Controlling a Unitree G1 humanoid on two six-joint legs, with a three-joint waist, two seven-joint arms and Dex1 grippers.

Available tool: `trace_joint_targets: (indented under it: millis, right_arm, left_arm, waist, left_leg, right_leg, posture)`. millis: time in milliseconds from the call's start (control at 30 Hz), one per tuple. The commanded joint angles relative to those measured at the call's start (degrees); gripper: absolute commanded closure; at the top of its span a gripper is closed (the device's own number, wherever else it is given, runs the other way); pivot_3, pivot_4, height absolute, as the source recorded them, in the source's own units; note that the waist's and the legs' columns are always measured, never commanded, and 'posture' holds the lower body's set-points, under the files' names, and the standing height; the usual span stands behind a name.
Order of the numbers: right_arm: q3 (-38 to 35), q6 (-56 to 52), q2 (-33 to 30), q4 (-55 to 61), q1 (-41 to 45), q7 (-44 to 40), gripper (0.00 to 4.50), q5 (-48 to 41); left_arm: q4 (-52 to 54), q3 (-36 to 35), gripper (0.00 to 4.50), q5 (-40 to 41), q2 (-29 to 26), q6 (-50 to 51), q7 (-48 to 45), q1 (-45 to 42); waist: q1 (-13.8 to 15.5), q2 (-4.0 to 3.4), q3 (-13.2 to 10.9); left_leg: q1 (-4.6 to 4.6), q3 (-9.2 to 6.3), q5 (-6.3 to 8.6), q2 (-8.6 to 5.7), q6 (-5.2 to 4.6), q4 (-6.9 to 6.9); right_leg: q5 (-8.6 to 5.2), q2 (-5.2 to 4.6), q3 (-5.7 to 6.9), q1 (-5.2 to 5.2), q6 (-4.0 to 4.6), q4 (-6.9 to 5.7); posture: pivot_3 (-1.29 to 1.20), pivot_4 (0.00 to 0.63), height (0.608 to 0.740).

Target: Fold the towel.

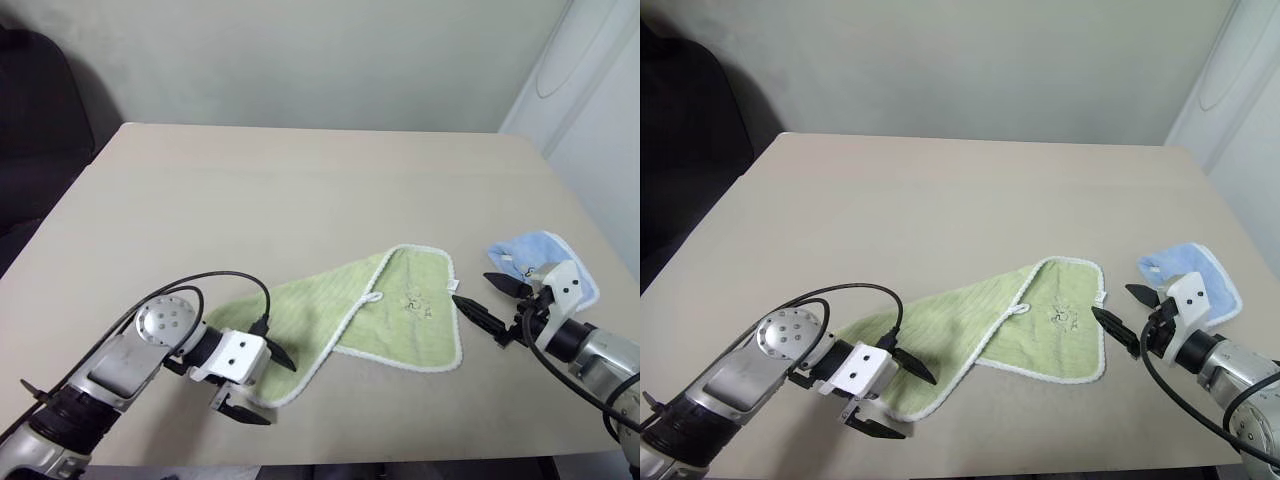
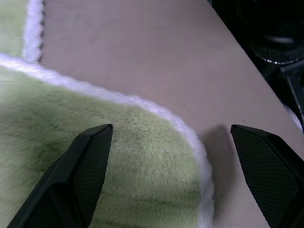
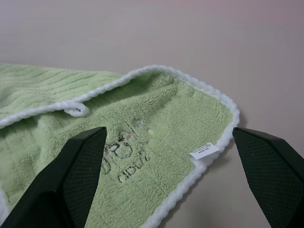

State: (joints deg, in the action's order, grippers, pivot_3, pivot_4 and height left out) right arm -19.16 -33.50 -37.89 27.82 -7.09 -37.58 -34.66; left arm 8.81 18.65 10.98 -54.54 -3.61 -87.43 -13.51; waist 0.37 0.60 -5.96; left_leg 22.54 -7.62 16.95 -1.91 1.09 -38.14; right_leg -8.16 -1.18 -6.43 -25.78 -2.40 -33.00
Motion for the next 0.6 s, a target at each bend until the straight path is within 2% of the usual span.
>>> trace_joint_targets:
  millis: [33, 333, 433, 600]
  right_arm:
    - [-1.2, -0.3, -0.7, 3.0, 0.6, 0.4, 0.00, -1.2]
    - [-1.8, -1.5, -1.0, 3.8, 0.6, 0.4, 0.00, -1.5]
    - [-2.1, -1.7, -1.1, 4.2, 0.2, 0.3, 0.00, -1.6]
    - [-2.2, -2.1, -1.7, 4.0, 0.7, 0.2, 0.00, -2.0]
  left_arm:
    - [1.8, 0.5, 0.19, -0.9, -0.1, -0.1, -0.1, 0.7]
    - [0.8, 1.1, 0.19, -2.7, 0.2, -0.9, 0.5, 2.0]
    - [0.5, 1.1, 0.79, -3.0, 0.2, -1.2, 1.0, 2.5]
    - [0.6, 0.8, 2.43, -2.2, 0.3, -0.3, 1.5, 2.9]
  waist:
    - [0.0, 0.01, 0.0]
    - [0.0, -0.25, 0.4]
    - [0.0, -0.35, 0.5]
    - [0.0, -0.47, 0.5]
  left_leg:
    - [0.00, 0.00, 0.00, 0.00, 0.00, 0.00]
    - [-0.02, 0.00, 0.01, 0.00, 0.00, 0.00]
    - [-0.02, 0.00, 0.01, 0.00, -0.01, 0.01]
    - [-0.04, 0.01, 0.07, 0.02, 0.02, 0.03]
  right_leg:
    - [0.02, 0.00, 0.00, 0.00, 0.03, 0.00]
    - [-0.01, 0.00, 0.00, 0.01, -0.01, 0.00]
    - [-0.05, 0.00, 0.00, 0.01, -0.09, 0.00]
    - [-0.07, 0.00, 0.00, 0.00, -0.12, -0.01]
  posture:
    - [0.00, 0.150, 0.740]
    - [0.00, 0.150, 0.740]
    - [0.00, 0.150, 0.740]
    - [0.00, 0.150, 0.740]
